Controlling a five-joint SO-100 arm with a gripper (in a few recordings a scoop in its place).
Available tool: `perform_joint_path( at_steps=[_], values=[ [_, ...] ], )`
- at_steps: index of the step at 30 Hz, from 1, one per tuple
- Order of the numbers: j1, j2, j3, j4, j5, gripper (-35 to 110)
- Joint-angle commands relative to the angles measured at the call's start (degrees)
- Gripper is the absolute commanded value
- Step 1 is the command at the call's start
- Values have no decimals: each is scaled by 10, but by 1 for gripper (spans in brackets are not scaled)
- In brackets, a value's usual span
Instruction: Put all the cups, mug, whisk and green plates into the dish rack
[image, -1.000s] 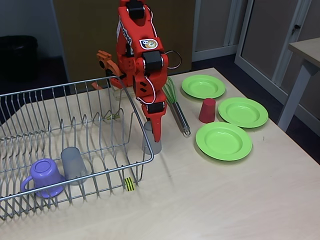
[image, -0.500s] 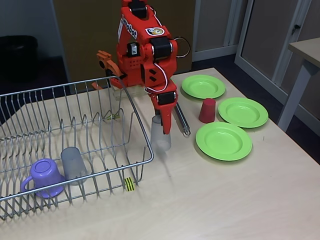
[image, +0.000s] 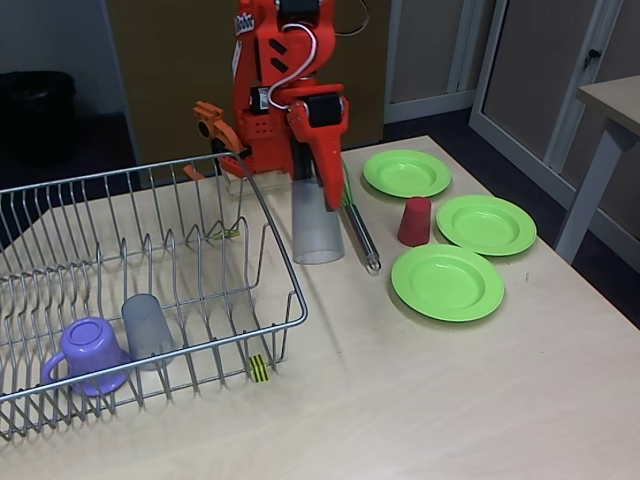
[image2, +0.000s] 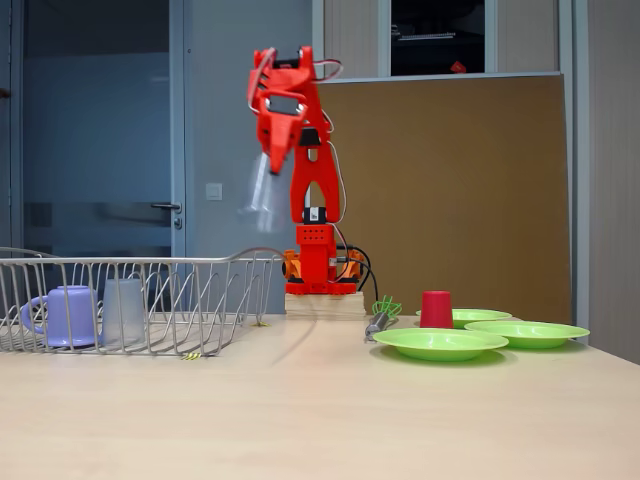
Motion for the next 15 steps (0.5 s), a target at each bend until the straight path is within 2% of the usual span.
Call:
perform_joint_path(
  at_steps=[1, 6, 15],
  values=[
    [76, -4, -56, 9, -62, 0],
    [156, -89, -103, -1, -89, 0],
    [182, -235, -156, 2, -91, 0]
  ],
)
